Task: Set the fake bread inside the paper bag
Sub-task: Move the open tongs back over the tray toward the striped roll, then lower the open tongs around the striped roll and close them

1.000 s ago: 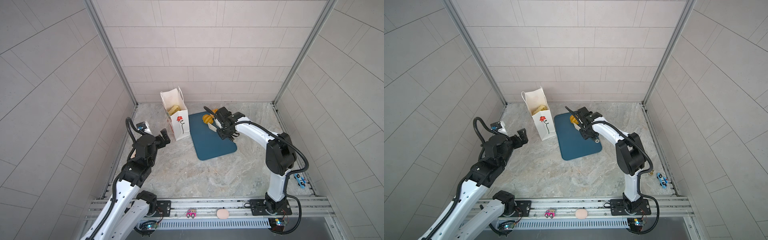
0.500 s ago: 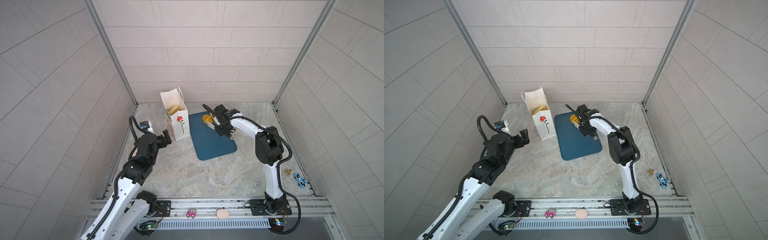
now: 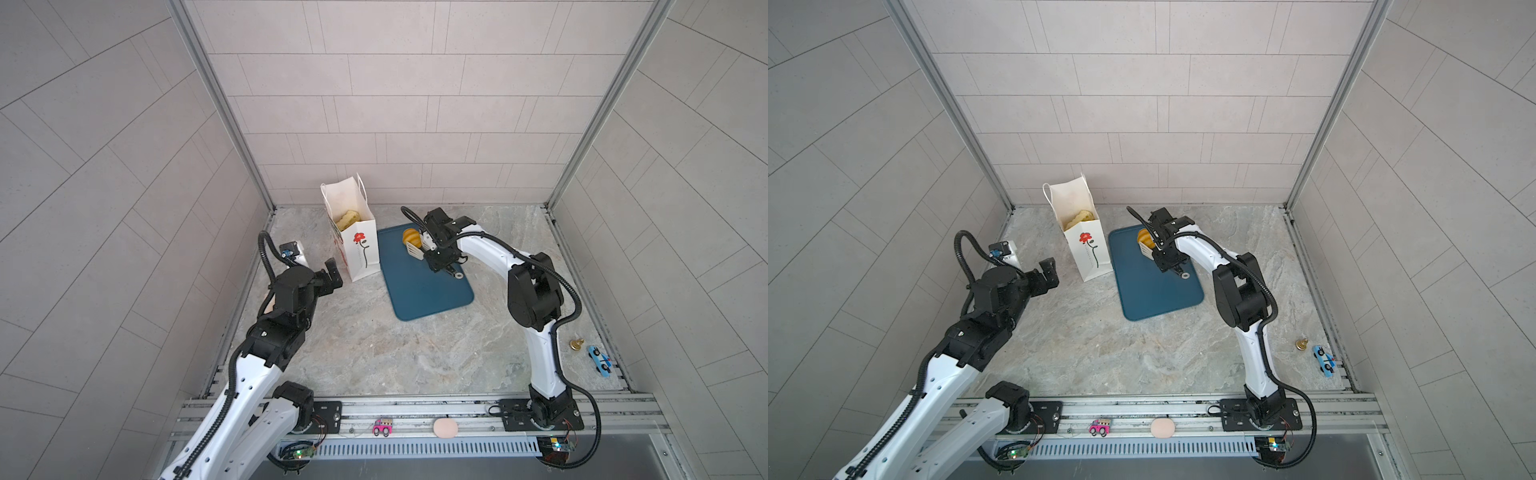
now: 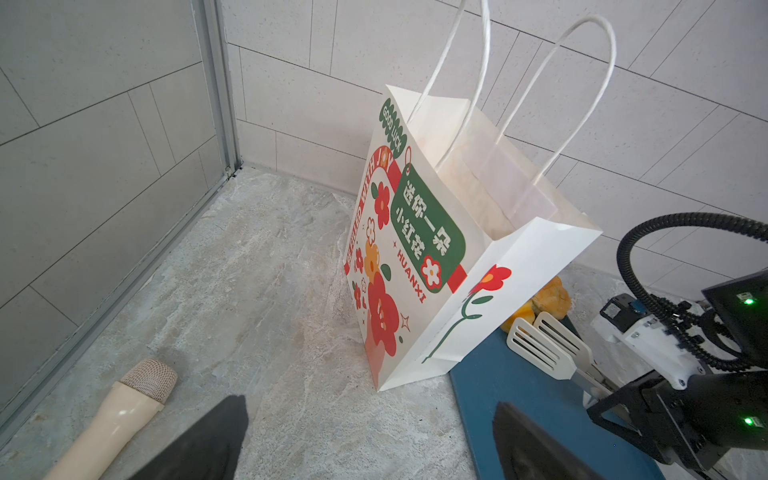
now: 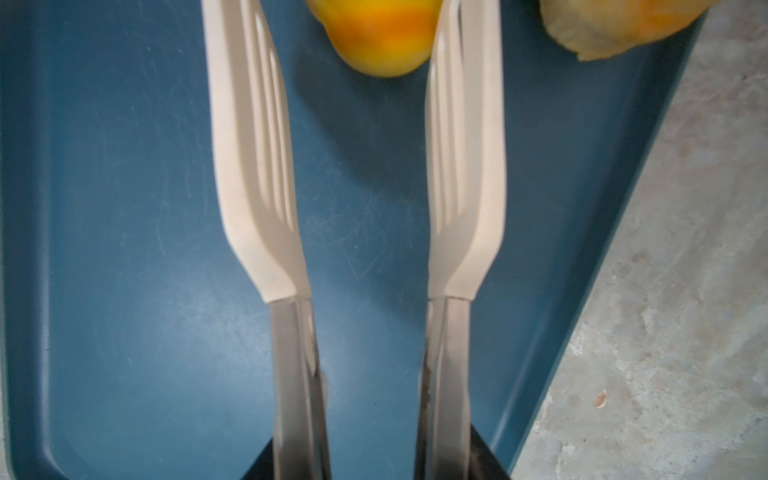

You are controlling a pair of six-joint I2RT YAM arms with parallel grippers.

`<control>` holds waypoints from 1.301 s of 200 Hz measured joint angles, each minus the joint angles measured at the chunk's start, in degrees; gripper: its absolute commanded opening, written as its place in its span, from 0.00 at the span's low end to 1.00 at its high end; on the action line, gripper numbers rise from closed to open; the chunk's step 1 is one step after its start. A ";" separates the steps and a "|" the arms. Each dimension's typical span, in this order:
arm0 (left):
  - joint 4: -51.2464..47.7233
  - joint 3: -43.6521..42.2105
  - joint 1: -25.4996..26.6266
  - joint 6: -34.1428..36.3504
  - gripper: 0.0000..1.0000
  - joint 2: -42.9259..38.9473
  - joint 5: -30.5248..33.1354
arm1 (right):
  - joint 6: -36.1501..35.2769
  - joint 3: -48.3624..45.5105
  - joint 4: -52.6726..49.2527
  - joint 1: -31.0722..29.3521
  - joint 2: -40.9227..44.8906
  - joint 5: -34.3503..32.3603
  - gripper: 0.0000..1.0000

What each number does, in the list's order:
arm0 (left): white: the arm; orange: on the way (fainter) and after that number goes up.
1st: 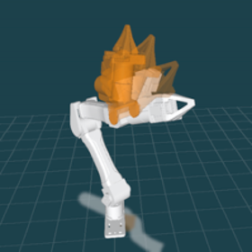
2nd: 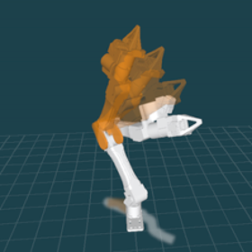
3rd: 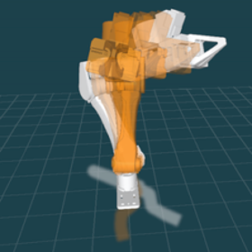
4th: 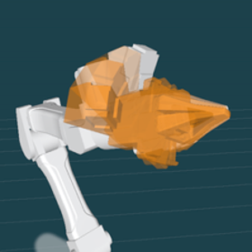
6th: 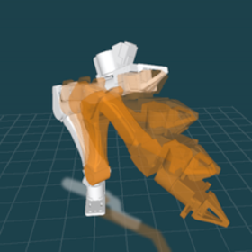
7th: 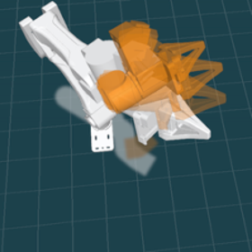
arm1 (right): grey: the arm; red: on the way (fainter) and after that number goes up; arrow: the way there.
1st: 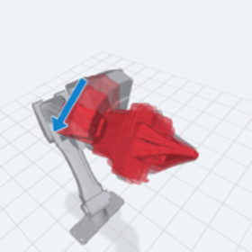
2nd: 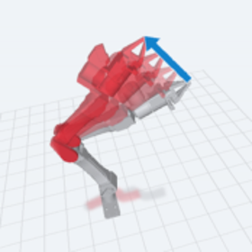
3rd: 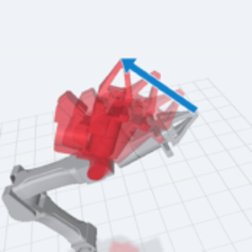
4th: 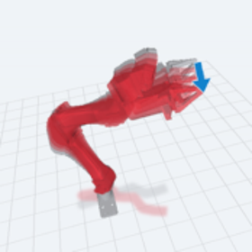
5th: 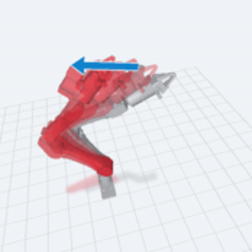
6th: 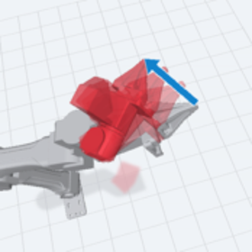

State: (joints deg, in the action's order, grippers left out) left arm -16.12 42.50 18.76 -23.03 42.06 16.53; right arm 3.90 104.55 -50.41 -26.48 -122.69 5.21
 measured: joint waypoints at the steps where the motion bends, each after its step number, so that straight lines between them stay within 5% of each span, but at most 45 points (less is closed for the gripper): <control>1: 0.00 0.00 0.00 0.00 1.00 0.00 0.00 | 0.00 0.00 -0.02 0.00 0.00 -0.02 0.49; 260: 1.07 -2.32 -0.02 2.25 1.00 -1.62 1.81 | 10.08 21.84 -9.11 -3.56 -13.57 -8.31 0.51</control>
State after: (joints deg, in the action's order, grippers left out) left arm -15.05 40.18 18.74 -20.78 40.45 18.35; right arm 13.98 126.39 -59.53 -30.04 -136.27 -3.09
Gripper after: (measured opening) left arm 0.999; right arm 0.521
